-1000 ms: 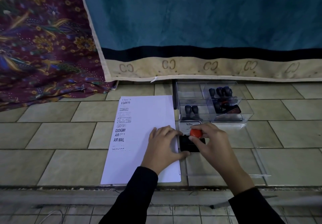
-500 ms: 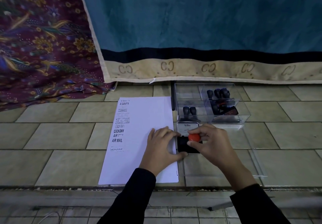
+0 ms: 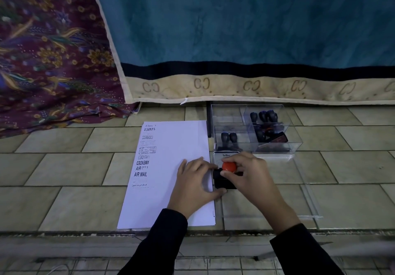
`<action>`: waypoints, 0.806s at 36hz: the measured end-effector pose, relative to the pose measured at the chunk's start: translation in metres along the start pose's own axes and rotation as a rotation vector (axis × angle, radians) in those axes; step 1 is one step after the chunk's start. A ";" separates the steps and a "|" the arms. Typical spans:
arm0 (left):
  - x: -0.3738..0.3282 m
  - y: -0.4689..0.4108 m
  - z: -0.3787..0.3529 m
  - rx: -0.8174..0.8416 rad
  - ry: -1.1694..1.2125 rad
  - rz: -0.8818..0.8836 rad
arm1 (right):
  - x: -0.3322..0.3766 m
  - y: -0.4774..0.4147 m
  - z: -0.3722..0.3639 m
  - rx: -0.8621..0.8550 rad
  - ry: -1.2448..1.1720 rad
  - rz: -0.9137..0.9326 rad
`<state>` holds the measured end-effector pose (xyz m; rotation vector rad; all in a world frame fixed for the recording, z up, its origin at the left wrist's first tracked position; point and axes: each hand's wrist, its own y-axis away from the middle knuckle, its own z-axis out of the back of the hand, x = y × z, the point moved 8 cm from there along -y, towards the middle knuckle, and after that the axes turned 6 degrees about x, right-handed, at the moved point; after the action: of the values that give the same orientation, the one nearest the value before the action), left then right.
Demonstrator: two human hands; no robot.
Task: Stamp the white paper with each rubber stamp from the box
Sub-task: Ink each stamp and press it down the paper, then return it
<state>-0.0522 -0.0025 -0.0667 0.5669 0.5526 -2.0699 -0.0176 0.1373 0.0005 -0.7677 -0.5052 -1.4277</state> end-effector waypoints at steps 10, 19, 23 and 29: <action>0.000 -0.001 0.000 -0.010 -0.015 -0.007 | -0.008 -0.004 0.000 -0.006 -0.066 -0.077; 0.001 -0.002 -0.001 -0.002 -0.019 -0.006 | -0.012 0.000 -0.001 -0.021 -0.079 -0.101; 0.002 -0.002 -0.002 0.028 -0.022 0.006 | -0.012 -0.007 0.000 -0.008 -0.085 -0.141; 0.004 -0.003 -0.003 0.051 0.027 0.034 | -0.013 0.007 -0.005 -0.007 -0.109 -0.136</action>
<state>-0.0560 -0.0015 -0.0707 0.6310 0.5035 -2.0521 -0.0131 0.1423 -0.0132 -0.8336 -0.6468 -1.5190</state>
